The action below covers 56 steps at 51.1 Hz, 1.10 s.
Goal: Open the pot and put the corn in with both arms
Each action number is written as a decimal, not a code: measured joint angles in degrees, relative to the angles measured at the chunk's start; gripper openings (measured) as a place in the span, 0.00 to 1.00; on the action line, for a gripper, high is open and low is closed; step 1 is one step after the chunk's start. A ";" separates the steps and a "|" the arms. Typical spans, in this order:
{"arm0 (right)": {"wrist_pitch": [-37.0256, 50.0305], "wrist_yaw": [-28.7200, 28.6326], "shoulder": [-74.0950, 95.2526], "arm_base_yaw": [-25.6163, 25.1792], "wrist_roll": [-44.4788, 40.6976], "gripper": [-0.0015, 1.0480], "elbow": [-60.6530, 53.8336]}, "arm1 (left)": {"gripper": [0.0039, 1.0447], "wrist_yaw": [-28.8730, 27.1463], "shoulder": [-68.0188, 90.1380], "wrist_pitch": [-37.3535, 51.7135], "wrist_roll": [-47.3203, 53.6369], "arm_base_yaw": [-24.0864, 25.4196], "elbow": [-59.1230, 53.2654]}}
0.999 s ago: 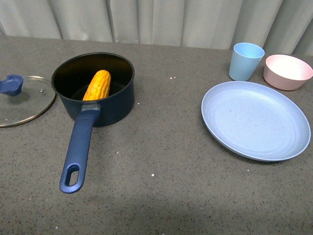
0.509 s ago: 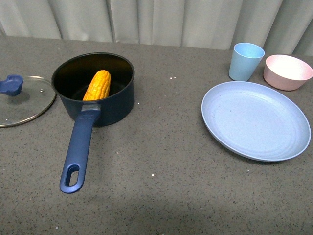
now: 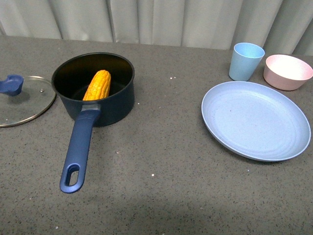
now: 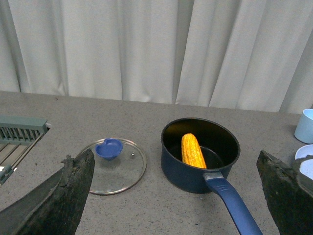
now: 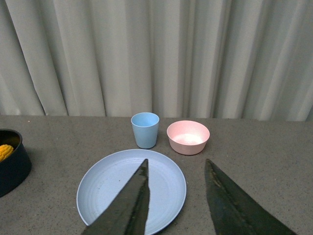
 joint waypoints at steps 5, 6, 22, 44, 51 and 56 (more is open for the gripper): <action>0.00 0.00 0.00 0.00 0.00 0.54 0.00 | 0.94 0.00 0.00 0.00 0.00 0.00 0.00; 0.00 0.00 0.00 0.00 0.00 0.58 0.00 | 0.94 0.00 0.00 0.00 0.00 0.00 0.00; 0.00 0.00 0.00 0.00 0.02 0.91 0.00 | 0.94 0.00 0.00 0.00 0.00 0.00 0.00; 0.00 0.00 0.00 0.00 0.02 0.91 0.00 | 0.94 0.00 0.00 0.00 0.00 0.00 0.00; 0.00 0.00 0.00 0.00 0.02 0.91 0.00 | 0.94 0.00 0.00 0.00 0.00 0.00 0.00; 0.00 0.00 0.00 0.00 0.02 0.91 0.00 | 0.94 0.00 0.00 0.00 0.00 0.00 0.00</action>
